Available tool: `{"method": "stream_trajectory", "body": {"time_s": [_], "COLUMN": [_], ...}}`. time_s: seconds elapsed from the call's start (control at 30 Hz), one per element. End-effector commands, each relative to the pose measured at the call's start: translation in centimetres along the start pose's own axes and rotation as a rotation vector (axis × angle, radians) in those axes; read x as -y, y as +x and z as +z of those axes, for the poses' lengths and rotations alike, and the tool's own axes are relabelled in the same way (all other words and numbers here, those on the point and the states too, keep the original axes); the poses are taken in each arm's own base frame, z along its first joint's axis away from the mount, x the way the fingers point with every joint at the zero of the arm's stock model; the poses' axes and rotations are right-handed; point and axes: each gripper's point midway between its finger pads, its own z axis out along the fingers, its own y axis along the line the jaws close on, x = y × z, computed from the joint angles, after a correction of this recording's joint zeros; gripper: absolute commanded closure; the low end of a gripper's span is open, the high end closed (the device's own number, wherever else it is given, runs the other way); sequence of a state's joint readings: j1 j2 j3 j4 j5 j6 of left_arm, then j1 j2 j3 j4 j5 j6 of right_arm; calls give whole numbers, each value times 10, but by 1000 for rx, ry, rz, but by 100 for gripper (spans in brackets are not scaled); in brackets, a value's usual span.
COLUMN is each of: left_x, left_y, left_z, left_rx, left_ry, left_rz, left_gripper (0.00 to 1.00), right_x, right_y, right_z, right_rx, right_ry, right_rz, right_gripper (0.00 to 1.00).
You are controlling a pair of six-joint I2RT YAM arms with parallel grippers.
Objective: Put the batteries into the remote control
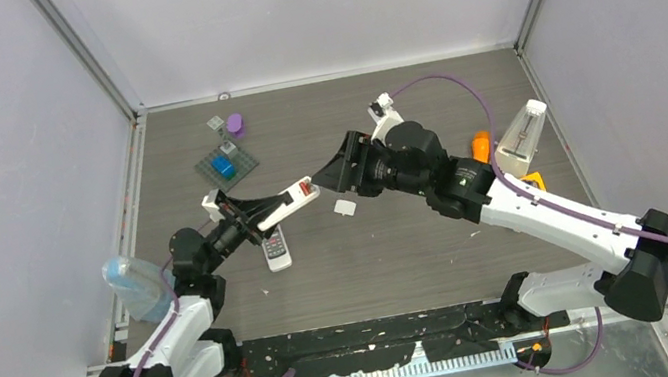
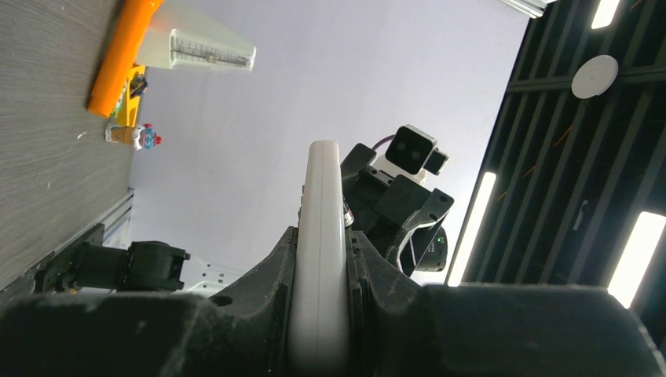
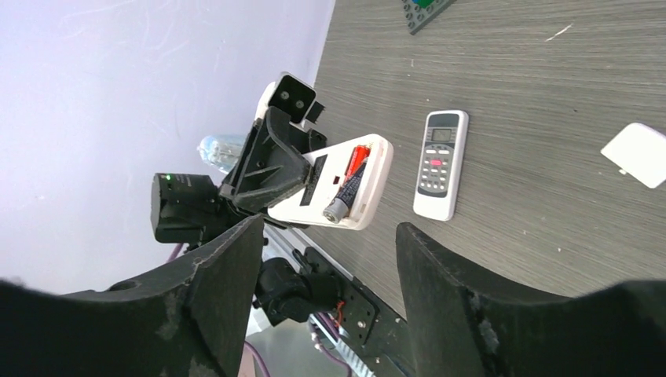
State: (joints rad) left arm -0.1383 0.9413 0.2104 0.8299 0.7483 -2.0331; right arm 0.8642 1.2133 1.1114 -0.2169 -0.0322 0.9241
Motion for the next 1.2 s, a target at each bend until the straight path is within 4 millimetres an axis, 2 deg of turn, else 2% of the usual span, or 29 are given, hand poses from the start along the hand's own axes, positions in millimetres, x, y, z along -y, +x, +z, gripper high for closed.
{"method": "stream_trajectory", "body": {"time_s": [0.0,0.2,0.4,0.67,1.17], "left_x": [24,24,26,27,33], "left_y": [8,8,10,11,14], "left_z": [-1,-2,-2,-3,-4], "left_rx": [-14,-12,-17,-19,-26], "left_ry": [72,76,82,90,111], "left_rz": [15,-1,-8,-11,25], "left_gripper": [100,100,100,100,100], "right_x": [-13,-13,-10,-2,8], "right_y": [-9,-3,1,6,13], "right_z": [8,17,23,28,34], "right_rx": [43,28,14,4,-16], "right_ry": [-58,-53,-35,-2,35], "right_rz": [29,31,24,34,80], "right_gripper": [35,46,52,55,56]}}
